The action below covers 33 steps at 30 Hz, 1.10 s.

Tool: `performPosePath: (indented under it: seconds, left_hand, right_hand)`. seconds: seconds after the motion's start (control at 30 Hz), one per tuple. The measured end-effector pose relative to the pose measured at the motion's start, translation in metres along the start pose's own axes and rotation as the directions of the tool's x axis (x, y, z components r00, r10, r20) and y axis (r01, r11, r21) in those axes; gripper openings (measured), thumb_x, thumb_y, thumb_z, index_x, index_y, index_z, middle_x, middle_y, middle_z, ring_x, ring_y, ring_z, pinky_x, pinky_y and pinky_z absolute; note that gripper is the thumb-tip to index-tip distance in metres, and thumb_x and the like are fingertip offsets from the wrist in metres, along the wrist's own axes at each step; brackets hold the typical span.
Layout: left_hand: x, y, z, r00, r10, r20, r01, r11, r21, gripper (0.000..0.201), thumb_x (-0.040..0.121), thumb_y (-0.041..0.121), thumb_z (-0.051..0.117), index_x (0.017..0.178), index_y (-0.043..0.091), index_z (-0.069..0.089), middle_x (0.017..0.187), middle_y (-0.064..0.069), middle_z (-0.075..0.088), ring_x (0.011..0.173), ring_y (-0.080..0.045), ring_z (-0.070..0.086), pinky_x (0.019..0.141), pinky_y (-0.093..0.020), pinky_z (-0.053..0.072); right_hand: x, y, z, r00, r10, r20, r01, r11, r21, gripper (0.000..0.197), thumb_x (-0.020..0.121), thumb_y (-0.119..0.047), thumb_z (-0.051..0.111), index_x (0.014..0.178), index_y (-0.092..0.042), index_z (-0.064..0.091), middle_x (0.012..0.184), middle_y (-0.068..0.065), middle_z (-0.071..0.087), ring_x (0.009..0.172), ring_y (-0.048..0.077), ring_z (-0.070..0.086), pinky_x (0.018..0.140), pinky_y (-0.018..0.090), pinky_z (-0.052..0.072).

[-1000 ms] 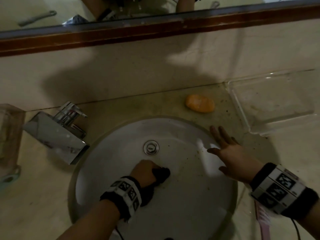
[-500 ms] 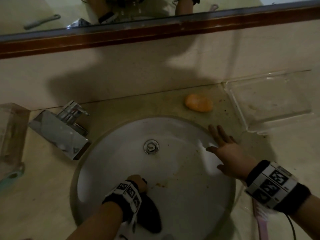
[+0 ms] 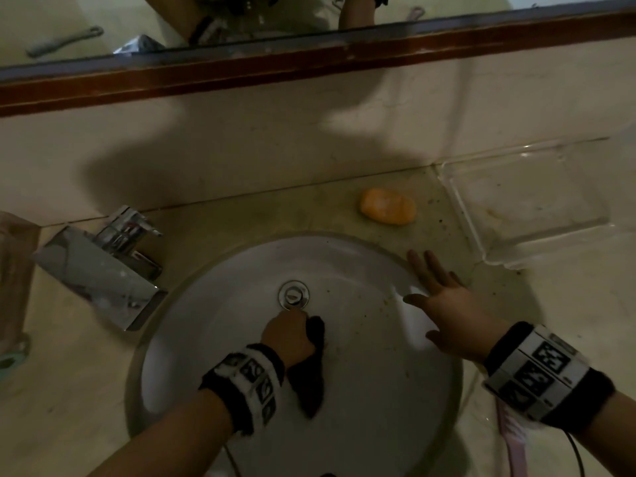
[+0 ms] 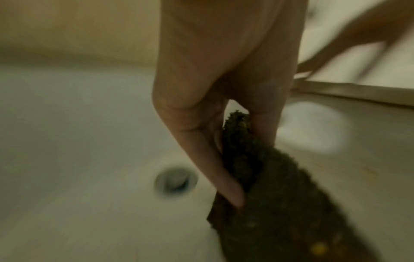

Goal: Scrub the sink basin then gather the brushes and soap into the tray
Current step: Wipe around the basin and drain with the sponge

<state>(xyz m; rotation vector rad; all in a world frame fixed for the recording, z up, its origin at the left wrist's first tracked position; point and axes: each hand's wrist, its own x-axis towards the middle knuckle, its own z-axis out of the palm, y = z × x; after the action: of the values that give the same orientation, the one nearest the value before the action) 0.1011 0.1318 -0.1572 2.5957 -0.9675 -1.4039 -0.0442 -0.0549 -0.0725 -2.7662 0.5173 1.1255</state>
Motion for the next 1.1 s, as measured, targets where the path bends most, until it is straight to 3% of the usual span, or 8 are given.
performPosePath:
  seconds: [0.17, 0.3, 0.4, 0.53, 0.73, 0.93, 1.03, 1.1]
  left_hand:
    - [-0.035, 0.013, 0.013, 0.936, 0.35, -0.048, -0.302, 0.863, 0.406, 0.044, 0.092, 0.011, 0.049, 0.135, 0.009, 0.042, 0.12, -0.014, 0.058, 0.105, -0.03, 0.06, 0.082, -0.033, 0.05]
    - [-0.047, 0.03, 0.031, 0.7, 0.702, 0.133, -0.674, 0.588, 0.447, 0.05, 0.064, 0.016, 0.081, 0.105, 0.012, 0.054, 0.088, -0.01, 0.07, 0.066, -0.024, 0.068, 0.046, -0.022, 0.052]
    - [-0.043, 0.042, 0.05, 0.489, 0.812, 0.32, -0.819, 0.3, 0.49, 0.047, 0.072, 0.018, 0.076, 0.113, 0.017, 0.052, 0.11, -0.011, 0.067, 0.088, -0.028, 0.068, 0.058, -0.031, 0.058]
    - [-0.031, 0.036, 0.054, 0.414, 0.7, 0.582, -0.854, 0.077, 0.515, 0.04, 0.089, 0.01, 0.057, 0.129, 0.013, 0.054, 0.14, -0.016, 0.049, 0.115, -0.039, 0.054, 0.069, -0.042, 0.053]
    - [-0.003, -0.009, 0.044, 0.737, 0.582, 0.343, -0.639, 0.436, 0.633, 0.054, 0.033, 0.048, 0.092, 0.083, 0.046, 0.074, 0.098, 0.019, 0.075, 0.079, -0.011, 0.075, 0.042, -0.013, 0.05]
    - [0.017, -0.021, 0.04, 0.839, 0.541, 0.057, -0.457, 0.645, 0.612, 0.059, 0.02, 0.042, 0.096, 0.076, 0.034, 0.079, 0.086, 0.007, 0.078, 0.071, -0.02, 0.076, 0.045, -0.022, 0.056]
    - [0.017, -0.013, 0.01, 0.915, 0.401, -0.044, -0.306, 0.761, 0.572, 0.043, 0.08, 0.024, 0.074, 0.12, 0.012, 0.064, 0.131, -0.013, 0.058, 0.119, -0.032, 0.057, 0.097, -0.031, 0.049]
    - [0.019, -0.014, 0.008, 0.849, 0.528, -0.035, -0.399, 0.683, 0.612, 0.039, 0.1, 0.018, 0.044, 0.138, 0.008, 0.044, 0.146, -0.012, 0.038, 0.132, -0.025, 0.041, 0.11, -0.028, 0.032]
  right_hand:
    - [0.001, -0.001, 0.003, 1.0, -0.003, -0.008, 0.003, 1.0, -0.007, 0.067, 0.087, -0.014, 0.062, 0.145, -0.024, 0.031, 0.154, 0.012, -0.033, 0.142, 0.037, -0.027, 0.119, 0.052, 0.012]
    - [0.002, 0.0, 0.003, 1.0, -0.004, -0.006, 0.004, 1.0, -0.013, 0.067, 0.086, -0.016, 0.063, 0.145, -0.025, 0.033, 0.154, 0.012, -0.032, 0.142, 0.037, -0.026, 0.119, 0.053, 0.013]
    - [0.002, 0.0, 0.003, 1.0, -0.008, 0.0, 0.008, 1.0, -0.022, 0.067, 0.086, -0.016, 0.063, 0.145, -0.023, 0.031, 0.153, 0.013, -0.033, 0.142, 0.037, -0.027, 0.119, 0.054, 0.013]
    - [0.001, 0.0, 0.003, 1.0, -0.021, -0.004, 0.021, 1.0, -0.018, 0.067, 0.087, -0.016, 0.062, 0.146, -0.021, 0.031, 0.148, 0.009, -0.041, 0.141, 0.038, -0.029, 0.119, 0.055, 0.01]
    - [-0.001, -0.001, 0.002, 1.0, -0.025, -0.007, 0.025, 1.0, -0.01, 0.065, 0.088, -0.015, 0.061, 0.146, -0.02, 0.032, 0.132, 0.005, -0.048, 0.14, 0.038, -0.031, 0.119, 0.055, 0.007]
    - [0.0, 0.0, 0.002, 1.0, -0.025, 0.0, 0.025, 1.0, 0.0, 0.066, 0.087, -0.014, 0.062, 0.145, -0.021, 0.033, 0.135, 0.006, -0.047, 0.141, 0.038, -0.03, 0.119, 0.054, 0.008]
    - [-0.001, -0.001, 0.0, 1.0, -0.019, 0.011, 0.019, 1.0, -0.009, 0.065, 0.087, -0.015, 0.062, 0.145, -0.021, 0.033, 0.15, 0.011, -0.038, 0.141, 0.037, -0.029, 0.12, 0.054, 0.009]
    - [-0.003, -0.001, -0.002, 1.0, -0.018, 0.021, 0.018, 1.0, -0.015, 0.064, 0.088, -0.015, 0.061, 0.145, -0.02, 0.033, 0.153, 0.013, -0.035, 0.142, 0.037, -0.028, 0.12, 0.054, 0.01]
